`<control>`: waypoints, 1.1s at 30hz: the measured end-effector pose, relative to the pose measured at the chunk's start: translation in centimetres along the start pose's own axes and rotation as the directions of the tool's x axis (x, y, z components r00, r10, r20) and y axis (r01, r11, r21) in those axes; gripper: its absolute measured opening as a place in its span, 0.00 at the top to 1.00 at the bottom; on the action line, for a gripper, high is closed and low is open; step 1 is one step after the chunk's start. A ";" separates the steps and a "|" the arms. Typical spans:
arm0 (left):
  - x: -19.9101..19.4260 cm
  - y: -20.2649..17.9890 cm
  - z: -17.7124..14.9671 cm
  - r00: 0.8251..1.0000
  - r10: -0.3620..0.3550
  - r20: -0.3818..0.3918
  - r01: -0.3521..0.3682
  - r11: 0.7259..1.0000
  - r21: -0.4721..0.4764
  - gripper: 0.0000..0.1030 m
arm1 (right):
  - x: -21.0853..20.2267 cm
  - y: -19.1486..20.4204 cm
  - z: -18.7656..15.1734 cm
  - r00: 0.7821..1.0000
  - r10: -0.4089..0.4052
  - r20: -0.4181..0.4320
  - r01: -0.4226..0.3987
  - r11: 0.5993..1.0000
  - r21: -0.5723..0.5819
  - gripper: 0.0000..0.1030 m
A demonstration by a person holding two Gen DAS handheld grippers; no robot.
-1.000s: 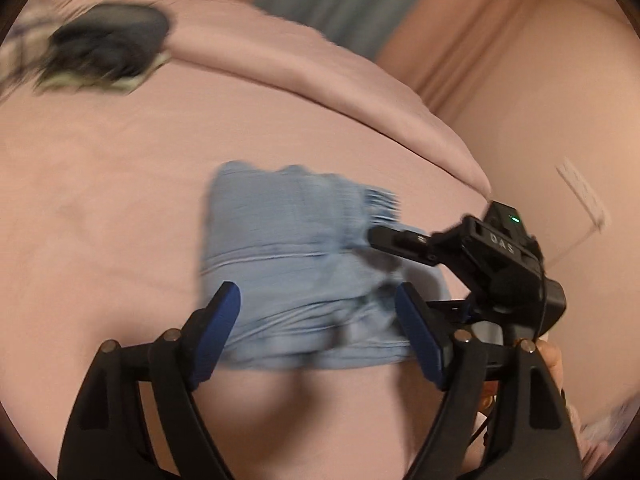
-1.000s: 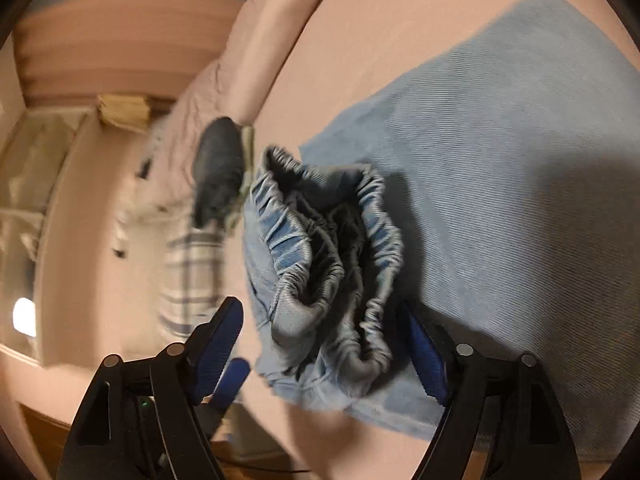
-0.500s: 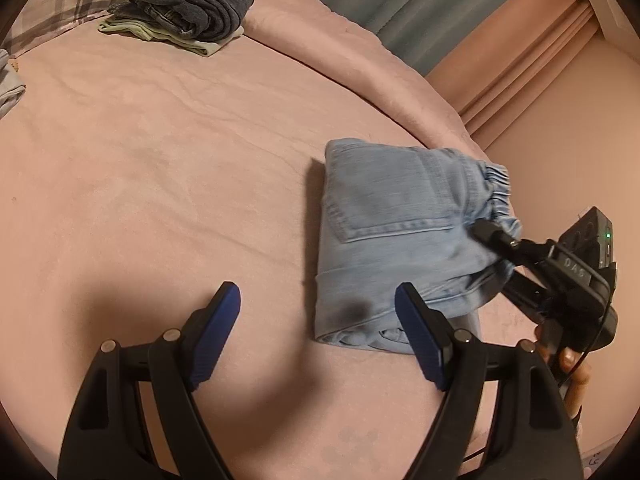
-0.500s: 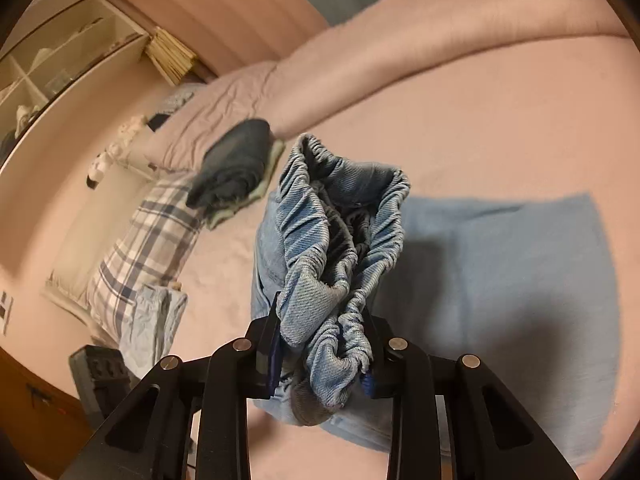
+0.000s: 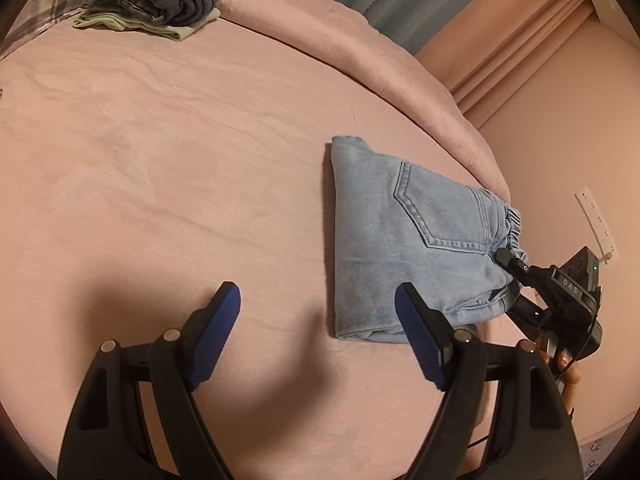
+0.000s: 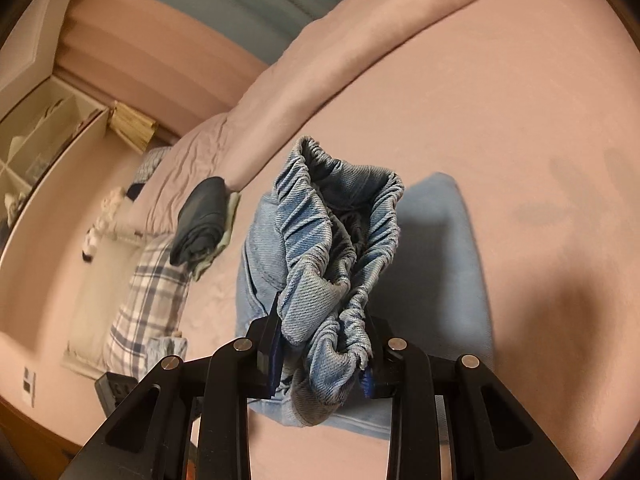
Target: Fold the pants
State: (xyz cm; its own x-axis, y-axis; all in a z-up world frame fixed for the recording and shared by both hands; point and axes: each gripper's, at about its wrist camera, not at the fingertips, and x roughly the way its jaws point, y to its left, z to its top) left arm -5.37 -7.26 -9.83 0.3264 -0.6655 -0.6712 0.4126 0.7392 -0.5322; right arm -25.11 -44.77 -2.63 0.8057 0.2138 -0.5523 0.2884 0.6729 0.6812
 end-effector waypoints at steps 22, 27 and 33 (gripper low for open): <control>3.3 -4.2 1.7 0.999 0.020 -0.026 -0.016 0.990 0.137 0.23 | -2.7 0.0 0.9 0.964 -0.257 0.062 0.259 0.965 -0.038 0.47; 5.5 -8.0 1.9 0.999 0.020 -0.028 -0.012 0.968 0.251 0.23 | -1.5 5.1 2.0 0.967 -0.231 0.113 0.252 0.934 -0.252 0.53; 9.9 -11.5 0.8 0.995 0.039 -0.088 -0.003 0.926 0.378 0.25 | 4.5 8.3 3.2 0.964 -0.257 0.068 0.260 0.862 -0.435 0.72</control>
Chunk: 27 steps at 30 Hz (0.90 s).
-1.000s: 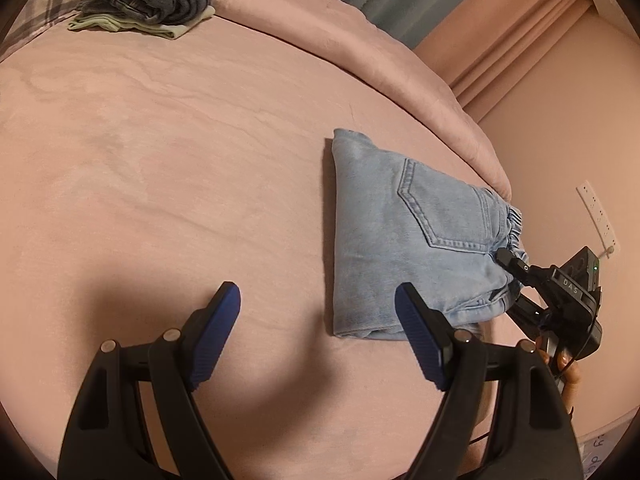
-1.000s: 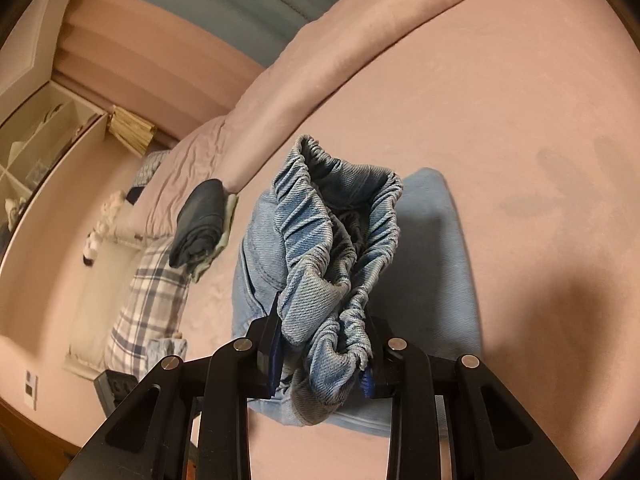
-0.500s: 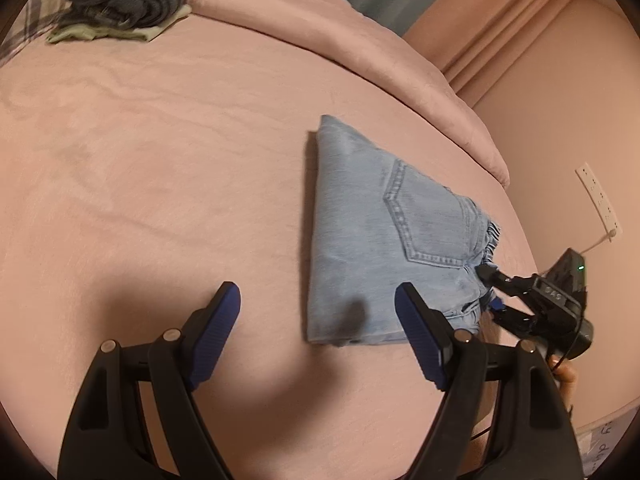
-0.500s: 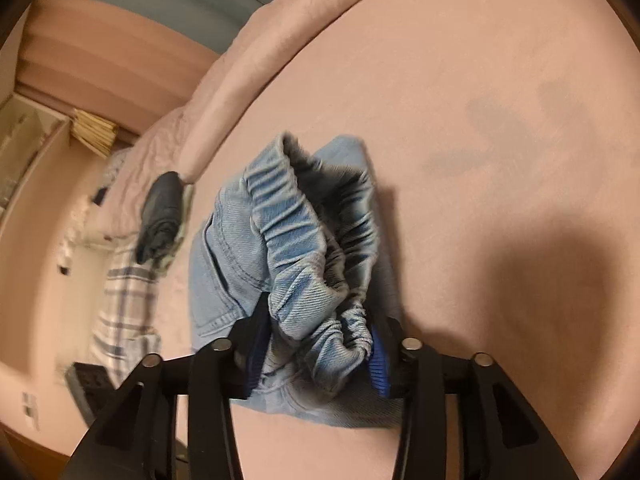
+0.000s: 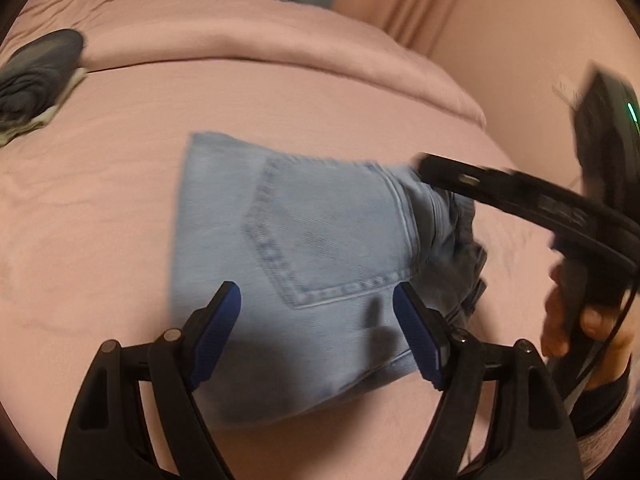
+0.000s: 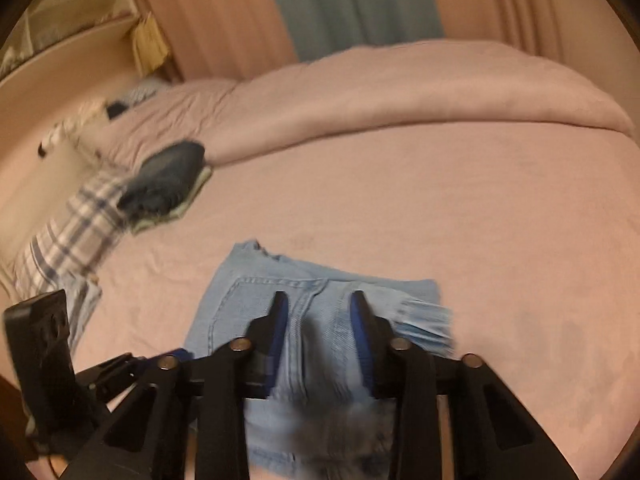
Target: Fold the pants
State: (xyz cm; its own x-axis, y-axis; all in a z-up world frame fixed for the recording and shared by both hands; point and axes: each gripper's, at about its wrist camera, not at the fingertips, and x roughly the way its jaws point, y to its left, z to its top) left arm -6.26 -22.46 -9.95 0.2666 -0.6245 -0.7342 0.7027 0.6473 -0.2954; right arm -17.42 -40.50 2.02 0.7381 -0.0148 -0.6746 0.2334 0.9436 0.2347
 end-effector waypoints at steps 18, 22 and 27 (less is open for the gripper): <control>-0.9 8.2 -3.3 0.999 -0.048 -0.010 0.045 0.977 -0.211 0.25 | -0.3 -2.8 -7.8 0.979 0.017 -0.201 -0.031 0.997 -0.067 0.99; -1.3 8.3 -3.6 0.998 -0.069 0.013 0.070 0.973 -0.218 0.25 | -0.5 -3.7 -7.5 0.972 0.064 -0.227 -0.057 0.998 0.037 0.98; -1.7 9.0 -4.4 0.988 -0.152 0.026 0.153 0.947 -0.282 0.27 | -0.9 0.0 -4.5 0.965 0.160 -0.207 -0.165 0.986 -0.005 0.48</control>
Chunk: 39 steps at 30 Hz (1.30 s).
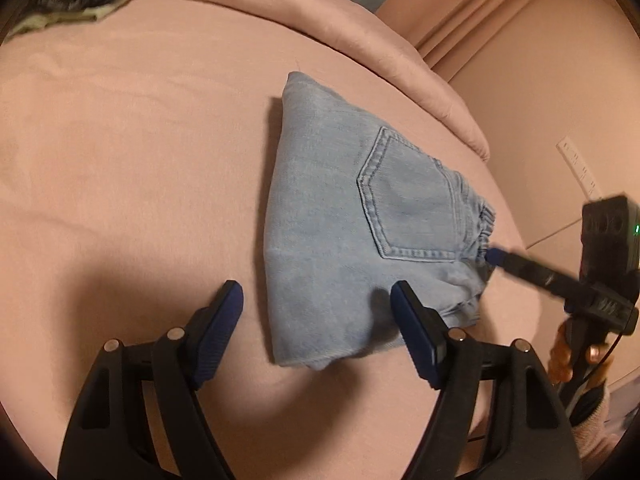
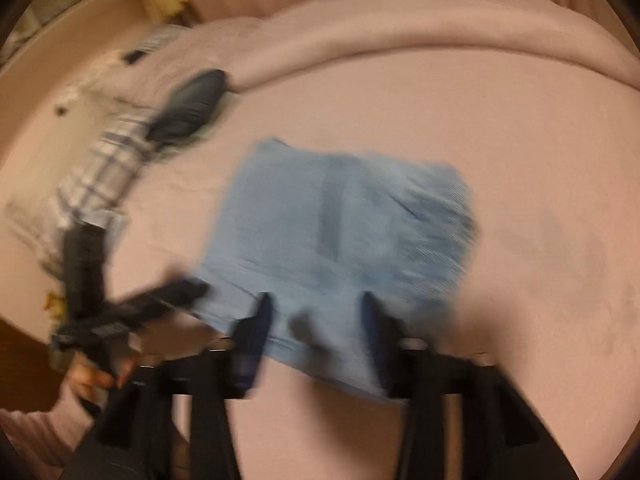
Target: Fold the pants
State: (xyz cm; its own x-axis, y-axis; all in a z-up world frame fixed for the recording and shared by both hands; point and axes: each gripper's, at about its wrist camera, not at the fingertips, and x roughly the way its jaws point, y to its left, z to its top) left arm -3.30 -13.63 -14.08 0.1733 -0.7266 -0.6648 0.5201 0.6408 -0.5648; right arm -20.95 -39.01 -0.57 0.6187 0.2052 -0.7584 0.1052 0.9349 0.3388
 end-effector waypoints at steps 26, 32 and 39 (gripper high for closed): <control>-0.3 -2.5 -1.8 1.000 0.026 -0.010 -0.026 0.999 0.045 0.49 | 18.0 2.5 13.4 0.956 -0.166 -0.242 0.154 0.986 -0.066 0.62; -0.4 -2.9 -2.3 0.999 0.033 -0.018 -0.032 0.998 0.048 0.48 | 13.2 0.7 12.7 0.991 -0.086 -0.100 0.094 0.992 0.081 0.62; -0.4 -3.2 -2.6 0.999 0.043 -0.016 -0.042 0.999 0.032 0.48 | 1.7 -2.0 6.9 0.982 -0.177 0.069 0.177 0.984 0.008 0.61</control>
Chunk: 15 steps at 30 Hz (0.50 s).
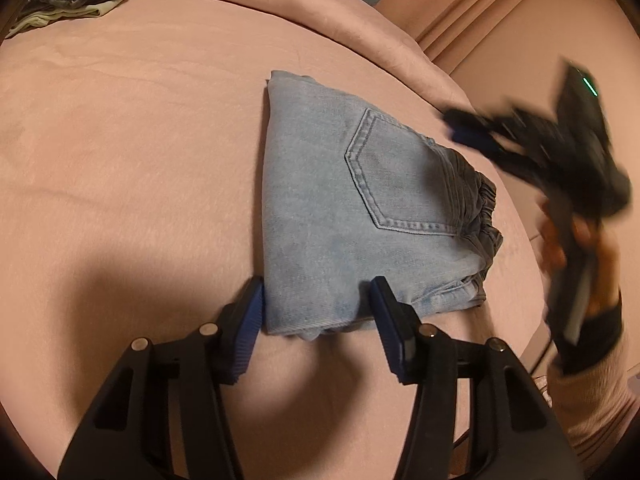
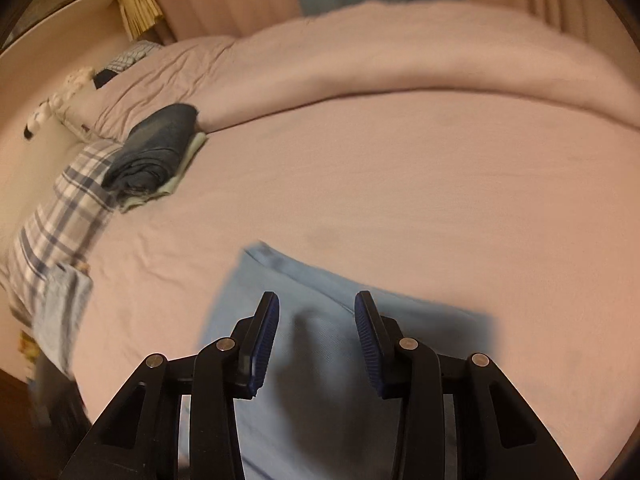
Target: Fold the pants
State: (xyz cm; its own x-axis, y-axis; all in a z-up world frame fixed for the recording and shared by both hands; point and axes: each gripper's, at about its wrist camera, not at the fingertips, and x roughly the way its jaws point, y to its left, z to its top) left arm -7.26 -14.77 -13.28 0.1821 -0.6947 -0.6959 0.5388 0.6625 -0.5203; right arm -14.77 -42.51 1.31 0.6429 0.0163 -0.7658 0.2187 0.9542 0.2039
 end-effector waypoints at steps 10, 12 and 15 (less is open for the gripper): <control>-0.3 0.3 0.7 0.998 0.057 -0.005 -0.057 0.998 -0.004 0.45 | -3.9 -1.6 -8.8 0.993 -0.115 0.039 0.119 0.981 -0.154 0.62; -0.3 0.2 0.6 0.997 0.074 -0.004 -0.074 0.997 0.002 0.45 | -2.6 -2.1 -10.0 0.992 -0.122 0.012 0.123 0.984 -0.132 0.61; -0.4 -0.1 0.8 0.995 0.101 -0.009 -0.101 0.995 0.003 0.44 | -2.3 -3.3 -10.4 0.995 -0.081 0.049 0.084 0.995 -0.061 0.61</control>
State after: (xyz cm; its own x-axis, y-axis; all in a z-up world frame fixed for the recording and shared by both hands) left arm -6.77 -14.80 -12.58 0.2280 -0.6219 -0.7492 0.5198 0.7284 -0.4464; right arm -24.59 -42.57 -3.96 0.6582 -0.0762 -0.7489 0.2267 0.9688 0.1007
